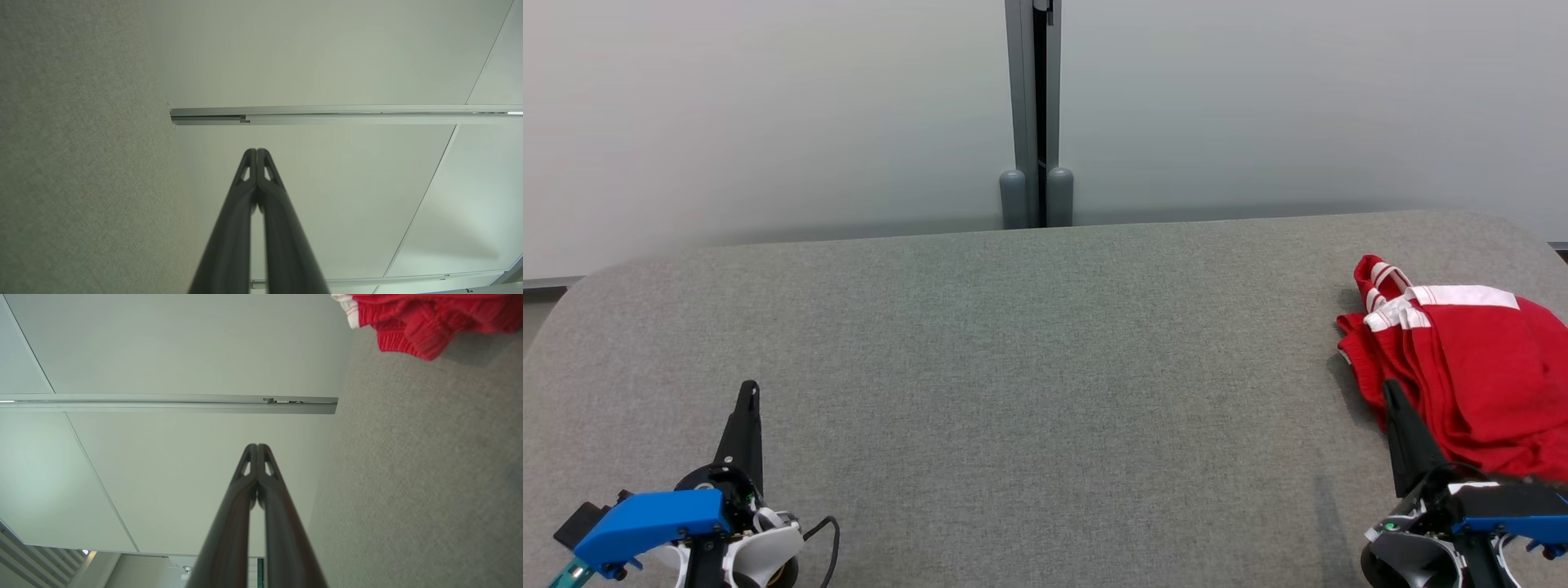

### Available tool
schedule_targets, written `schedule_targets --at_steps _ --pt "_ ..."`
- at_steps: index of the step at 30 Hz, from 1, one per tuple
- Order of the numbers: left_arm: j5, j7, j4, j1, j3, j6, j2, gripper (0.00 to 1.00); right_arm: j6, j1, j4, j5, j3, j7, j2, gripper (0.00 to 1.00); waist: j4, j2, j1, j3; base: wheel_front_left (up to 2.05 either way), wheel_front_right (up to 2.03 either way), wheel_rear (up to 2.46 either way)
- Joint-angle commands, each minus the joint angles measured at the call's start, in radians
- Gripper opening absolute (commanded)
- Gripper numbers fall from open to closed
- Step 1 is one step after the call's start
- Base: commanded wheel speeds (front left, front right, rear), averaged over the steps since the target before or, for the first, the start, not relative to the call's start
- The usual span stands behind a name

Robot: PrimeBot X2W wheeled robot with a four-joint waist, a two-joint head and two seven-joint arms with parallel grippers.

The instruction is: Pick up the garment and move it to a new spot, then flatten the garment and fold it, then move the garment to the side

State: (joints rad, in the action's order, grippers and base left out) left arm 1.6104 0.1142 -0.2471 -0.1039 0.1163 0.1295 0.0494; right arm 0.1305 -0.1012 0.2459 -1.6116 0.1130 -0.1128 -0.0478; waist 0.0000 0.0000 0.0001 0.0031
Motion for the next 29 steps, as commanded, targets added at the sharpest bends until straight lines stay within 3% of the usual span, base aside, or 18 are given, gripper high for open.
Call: schedule_targets --at_steps 1,29 --pt "0.003 0.004 0.003 -0.010 0.003 0.005 -0.002 0.00 0.000 -0.016 0.002 -0.003 0.002 -0.002 -0.004 0.00 0.000 0.0000 -0.0001 0.000 0.00 0.00 0.00" --pt "0.003 0.005 0.004 -0.010 0.003 0.005 -0.002 0.00 0.000 -0.016 0.002 -0.003 0.002 -0.001 -0.004 0.00 0.000 0.0000 -0.0001 0.000 0.00 0.00 0.00"
